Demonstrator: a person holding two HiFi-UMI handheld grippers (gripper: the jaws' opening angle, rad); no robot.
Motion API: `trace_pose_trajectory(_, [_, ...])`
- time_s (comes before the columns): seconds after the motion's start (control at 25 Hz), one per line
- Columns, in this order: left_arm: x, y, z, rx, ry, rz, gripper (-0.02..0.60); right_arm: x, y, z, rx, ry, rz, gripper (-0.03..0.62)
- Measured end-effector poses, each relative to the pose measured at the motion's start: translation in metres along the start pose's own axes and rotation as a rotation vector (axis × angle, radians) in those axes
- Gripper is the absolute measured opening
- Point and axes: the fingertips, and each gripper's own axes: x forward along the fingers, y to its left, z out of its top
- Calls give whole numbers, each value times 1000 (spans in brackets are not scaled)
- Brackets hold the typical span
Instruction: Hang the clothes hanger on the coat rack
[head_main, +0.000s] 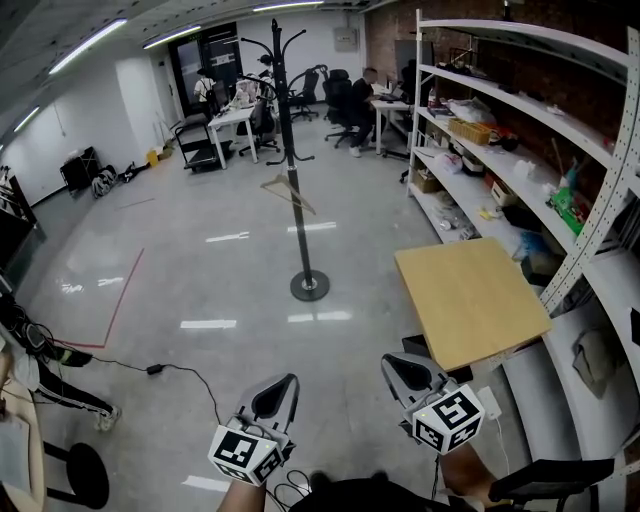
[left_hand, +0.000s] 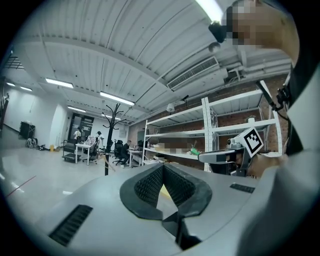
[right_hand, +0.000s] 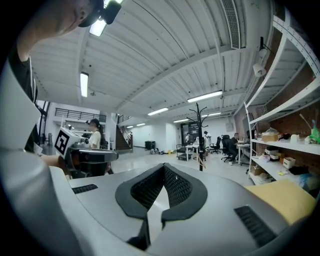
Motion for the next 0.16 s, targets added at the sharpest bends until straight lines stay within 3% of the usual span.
trace_pose_trajectory(0.16, [-6, 4, -1, -1, 6, 11, 2, 0, 9, 1, 1, -5, 10, 6])
